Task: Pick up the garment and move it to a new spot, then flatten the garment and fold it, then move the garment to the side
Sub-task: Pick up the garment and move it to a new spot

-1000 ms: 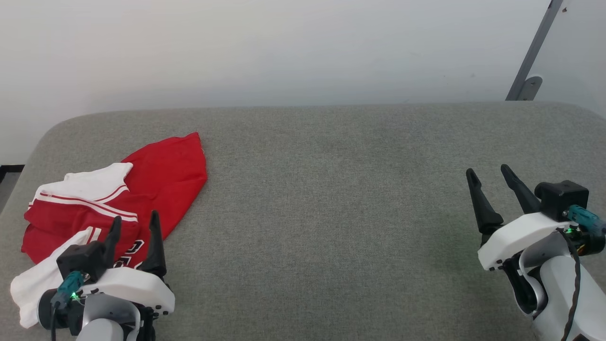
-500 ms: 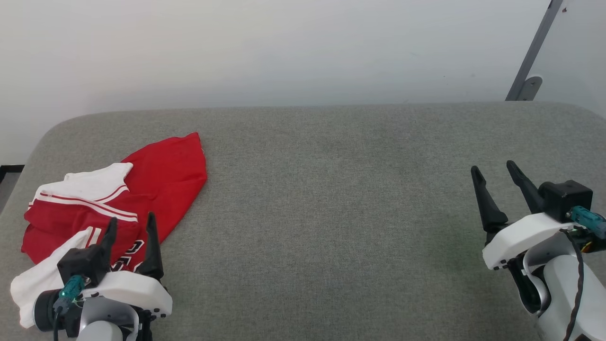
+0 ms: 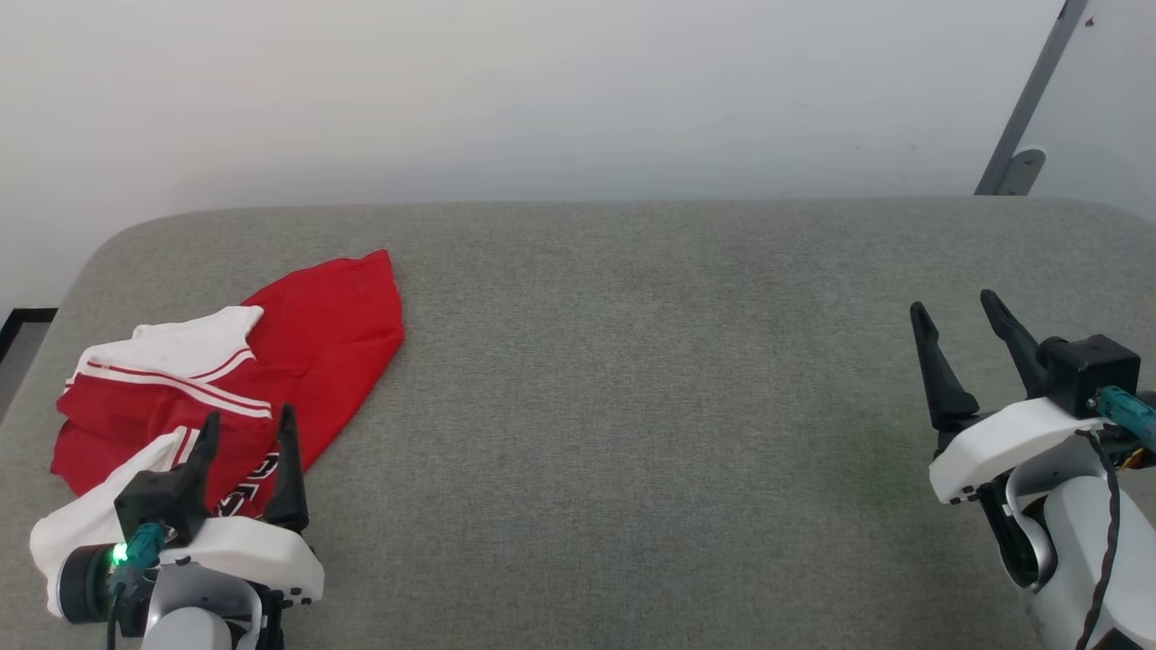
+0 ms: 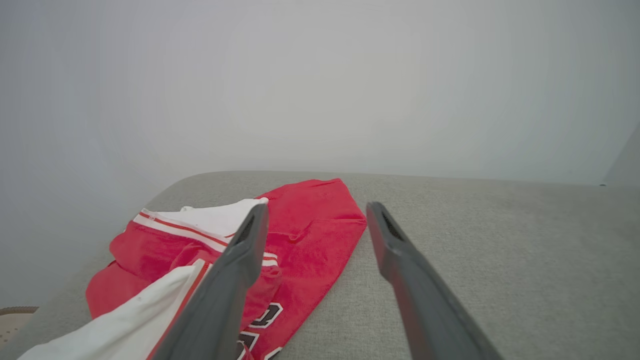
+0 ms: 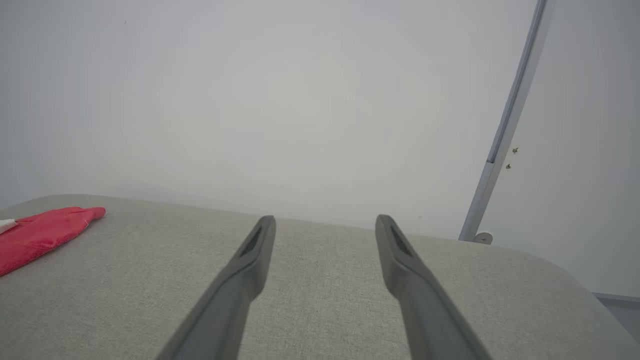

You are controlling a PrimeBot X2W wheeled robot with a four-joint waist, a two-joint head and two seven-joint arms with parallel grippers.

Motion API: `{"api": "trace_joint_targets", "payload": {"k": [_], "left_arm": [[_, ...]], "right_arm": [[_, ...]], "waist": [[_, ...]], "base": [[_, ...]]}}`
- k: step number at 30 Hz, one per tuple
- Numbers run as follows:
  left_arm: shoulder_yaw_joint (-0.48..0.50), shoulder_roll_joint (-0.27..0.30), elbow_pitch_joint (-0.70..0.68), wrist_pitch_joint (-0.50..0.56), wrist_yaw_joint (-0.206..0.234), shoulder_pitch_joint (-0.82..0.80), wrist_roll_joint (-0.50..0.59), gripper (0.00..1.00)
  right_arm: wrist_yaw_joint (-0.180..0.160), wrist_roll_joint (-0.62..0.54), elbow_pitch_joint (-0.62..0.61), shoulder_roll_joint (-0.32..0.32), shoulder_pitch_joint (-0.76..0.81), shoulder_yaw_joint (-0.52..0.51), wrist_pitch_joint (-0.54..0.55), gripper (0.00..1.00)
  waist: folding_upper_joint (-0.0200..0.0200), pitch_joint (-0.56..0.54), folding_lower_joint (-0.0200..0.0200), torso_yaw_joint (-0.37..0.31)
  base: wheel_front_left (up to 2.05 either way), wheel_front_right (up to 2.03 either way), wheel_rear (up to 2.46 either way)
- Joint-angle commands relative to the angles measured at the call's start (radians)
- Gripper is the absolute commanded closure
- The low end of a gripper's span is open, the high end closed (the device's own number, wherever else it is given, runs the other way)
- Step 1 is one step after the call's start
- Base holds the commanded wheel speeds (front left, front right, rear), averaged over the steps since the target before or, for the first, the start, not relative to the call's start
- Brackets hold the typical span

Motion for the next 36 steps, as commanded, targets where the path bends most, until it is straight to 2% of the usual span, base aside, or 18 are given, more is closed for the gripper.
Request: {"api": "trace_joint_targets", "payload": {"k": [1,5,10,18,27,36], "left_arm": [[0.004,-0.001,0.003,-0.008,-0.005,-0.015,0.022,0.00],[0.015,-0.006,0.018,-0.015,-0.021,-0.025,0.041,0.00],[0.028,-0.011,0.025,-0.024,-0.022,-0.026,0.088,0.00],[0.071,-0.030,0.009,-0.023,-0.007,0.015,0.091,0.00],[0.123,-0.058,-0.039,-0.023,0.009,0.085,0.088,0.00],[0.157,-0.096,-0.084,-0.023,0.004,0.145,0.079,0.00]], "right_arm": [[0.005,-0.013,0.000,0.002,-0.008,0.006,-0.009,0.00],[0.005,-0.005,0.000,0.002,-0.005,0.007,-0.016,0.00],[0.003,0.004,-0.006,0.009,0.007,0.024,-0.024,0.00],[0.003,0.026,-0.009,0.047,0.016,0.090,-0.023,0.00],[0.003,0.032,-0.005,0.105,0.019,0.111,-0.023,0.00],[0.003,0.046,0.001,0.164,0.036,0.149,-0.023,0.00]], "waist": [[0.0000,-0.001,0.0000,0.002],[0.0000,-0.004,0.0000,0.021],[0.0000,-0.007,0.0000,0.072],[0.0000,-0.009,0.0000,0.201],[0.0000,-0.012,0.0000,0.352],[0.0000,-0.011,0.0000,0.479]], "base": [[0.00,0.00,0.00],[0.00,0.00,0.00],[0.00,0.00,0.00],[0.00,0.00,0.00],[0.00,0.00,0.00],[0.00,0.00,0.00]]}}
